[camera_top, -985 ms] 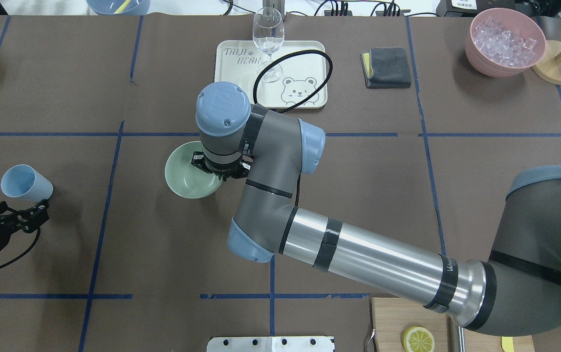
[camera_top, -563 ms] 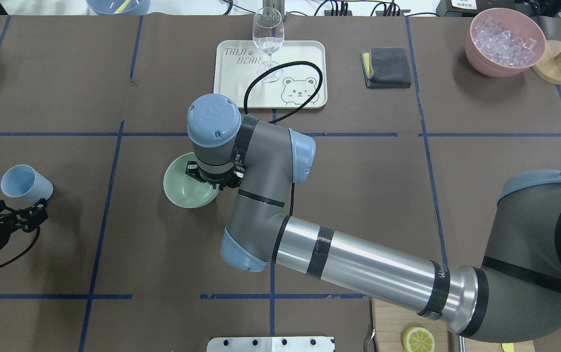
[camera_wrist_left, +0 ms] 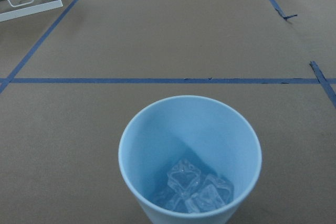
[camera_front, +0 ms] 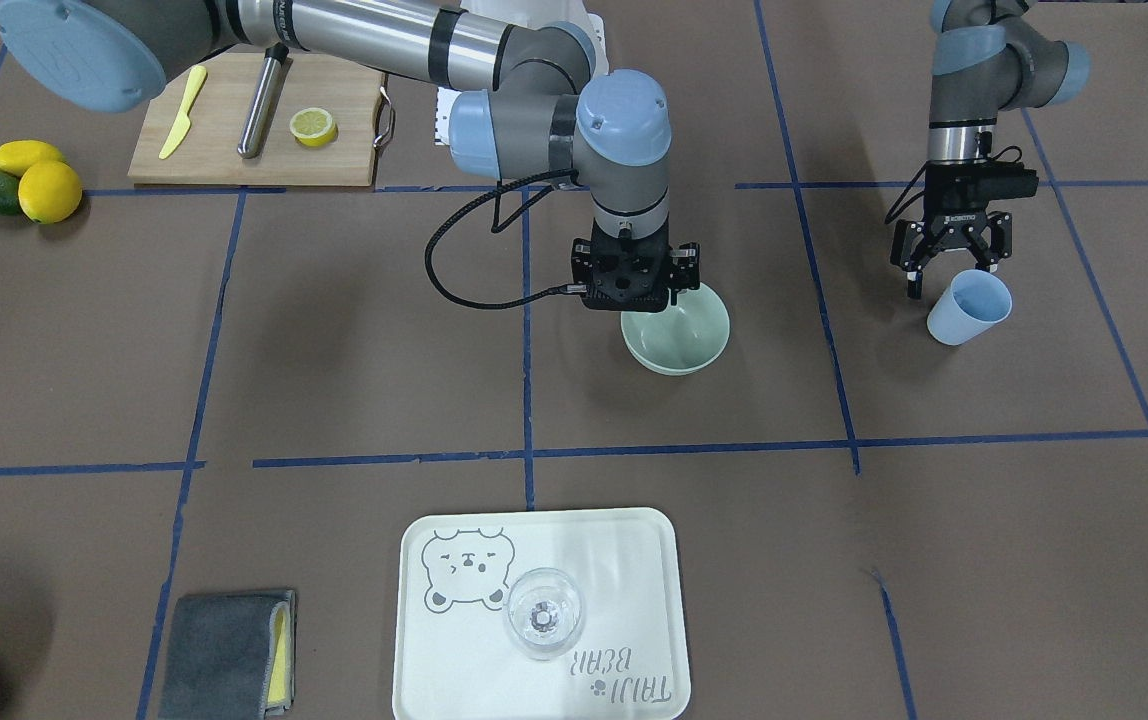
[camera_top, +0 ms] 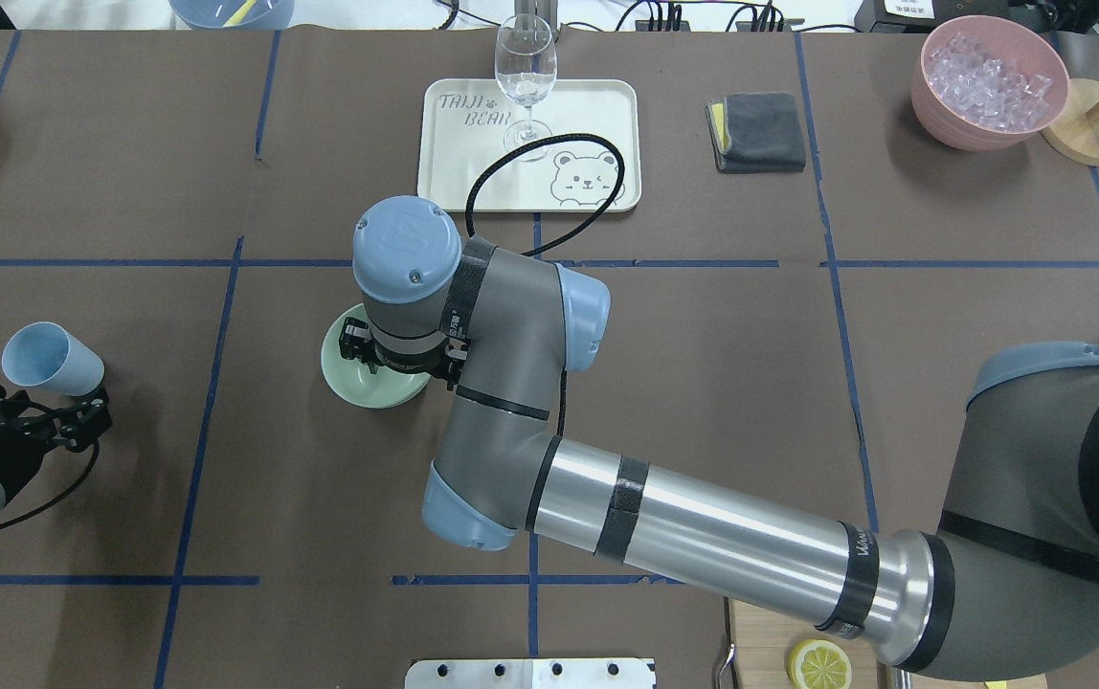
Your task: Pour ice into bowl
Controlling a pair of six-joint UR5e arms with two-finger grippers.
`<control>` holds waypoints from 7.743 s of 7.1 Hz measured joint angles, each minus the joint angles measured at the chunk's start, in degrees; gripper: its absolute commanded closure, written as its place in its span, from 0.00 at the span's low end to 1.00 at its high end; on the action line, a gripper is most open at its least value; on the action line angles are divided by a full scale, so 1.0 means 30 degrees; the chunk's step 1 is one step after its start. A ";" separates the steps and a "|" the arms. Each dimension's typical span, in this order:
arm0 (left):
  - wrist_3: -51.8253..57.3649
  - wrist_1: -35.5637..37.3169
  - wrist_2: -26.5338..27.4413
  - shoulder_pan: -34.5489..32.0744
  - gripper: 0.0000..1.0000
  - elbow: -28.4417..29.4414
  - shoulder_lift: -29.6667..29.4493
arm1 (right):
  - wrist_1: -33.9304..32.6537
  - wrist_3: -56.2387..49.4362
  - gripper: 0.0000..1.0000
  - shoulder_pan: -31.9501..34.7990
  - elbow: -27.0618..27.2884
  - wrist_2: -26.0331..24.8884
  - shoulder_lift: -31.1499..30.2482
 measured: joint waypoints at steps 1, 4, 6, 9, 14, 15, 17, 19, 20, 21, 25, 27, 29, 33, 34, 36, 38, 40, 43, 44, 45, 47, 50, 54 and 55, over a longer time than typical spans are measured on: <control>0.0017 -0.0018 0.0262 -0.0011 0.00 0.0306 -0.0303 | -0.0015 0.0012 0.00 0.0004 0.0204 0.0001 0.0000; 0.0463 -0.0051 0.0844 -0.0557 0.00 0.0483 -0.0424 | -0.0033 0.0018 0.00 0.0062 0.0454 0.0002 -0.0016; 0.0933 -0.0067 0.1097 -0.0883 0.00 0.0567 -0.0492 | -0.0052 0.0018 0.00 0.0069 0.0477 0.0001 -0.0026; 0.1192 -0.0089 0.1217 -0.1007 0.28 0.1032 -0.1013 | -0.0055 0.0000 0.00 0.0175 0.0534 0.0017 -0.0066; 0.3927 -0.0980 0.1150 -0.2628 1.00 0.1013 -0.1576 | -0.0787 -0.0114 0.00 0.1193 0.3785 0.0973 -0.2021; 0.4737 -0.1066 0.1092 -0.2864 1.00 0.0760 -0.2118 | -0.0993 -0.0224 0.00 0.1599 0.5460 0.1283 -0.3517; 0.5866 -0.0217 0.1106 -0.2965 1.00 -0.0264 -0.3068 | -0.1065 -0.0341 0.00 0.2253 0.7055 0.1655 -0.5533; 0.6723 0.5683 0.1114 -0.2901 1.00 -0.3221 -0.4330 | -0.0981 -0.0488 0.00 0.2487 0.7585 0.1721 -0.6405; 0.7092 0.8362 0.1021 -0.2880 1.00 -0.4299 -0.5317 | -0.0944 -0.0594 0.00 0.2587 0.7670 0.1728 -0.6606; 0.7710 0.9757 0.0454 -0.2852 1.00 -0.4739 -0.6084 | -0.0905 -0.0776 0.00 0.2722 0.7702 0.1744 -0.6771; 0.9551 1.1082 -0.0875 -0.2019 1.00 -0.4814 -0.7386 | -0.0818 -0.1515 0.00 0.3307 0.9481 0.2329 -0.8582; 1.1341 1.2089 0.0236 -0.1363 1.00 -0.4774 -0.8016 | -0.0817 -0.1610 0.00 0.3415 0.9811 0.2365 -0.8899; 1.4409 1.4455 0.3546 -0.0761 1.00 -0.4860 -0.8422 | -0.0810 -0.1621 0.00 0.3437 0.9840 0.2360 -0.8929; 2.0276 2.1603 0.4500 0.0264 1.00 -0.4818 -1.2150 | -0.0762 -0.1622 0.00 0.3502 0.9846 0.2372 -0.8917; 2.1252 2.3547 0.4518 0.0493 1.00 -0.4778 -1.2867 | -0.0760 -0.1630 0.00 0.3568 0.9846 0.2374 -0.8914; 2.2980 2.5421 0.4579 0.0717 1.00 -0.4650 -1.3200 | -0.0759 -0.1711 0.00 0.3666 0.9846 0.2374 -0.8896; 2.4417 2.6129 0.5353 0.0803 1.00 -0.4152 -1.3201 | -0.0758 -0.1737 0.00 0.3716 0.9864 0.2374 -0.8861; 2.5651 2.8194 0.6420 0.0994 1.00 -0.3870 -1.3260 | -0.0758 -0.1739 0.00 0.3732 0.9895 0.2375 -0.8839; 2.6363 2.9135 0.7528 0.1267 1.00 -0.3327 -1.3331 | -0.0758 -0.1740 0.00 0.3765 0.9938 0.2362 -0.8774; 2.6678 2.9163 0.7847 0.1314 1.00 -0.3188 -1.3356 | -0.0758 -0.1740 0.00 0.3788 0.9950 0.2367 -0.8766; 2.7098 2.9173 0.8203 0.1325 1.00 -0.3098 -1.3365 | -0.0758 -0.1740 0.00 0.3815 0.9957 0.2372 -0.8760; 2.7649 2.9177 0.8632 0.1349 1.00 -0.3029 -1.3335 | -0.0759 -0.1740 0.00 0.3843 0.9962 0.2374 -0.8759; 2.7973 2.9178 0.8974 0.1343 1.00 -0.2817 -1.3328 | -0.0752 -0.1739 0.00 0.3850 0.9963 0.2375 -0.8739; 2.5319 2.7448 0.8944 0.1268 1.00 -0.2894 -1.3288 | -0.0750 -0.1740 0.00 0.3948 0.9963 0.2482 -0.8729; 2.4176 2.6612 0.8925 0.1242 1.00 -0.2856 -1.3174 | -0.0755 -0.1739 0.00 0.3956 0.9963 0.2489 -0.8730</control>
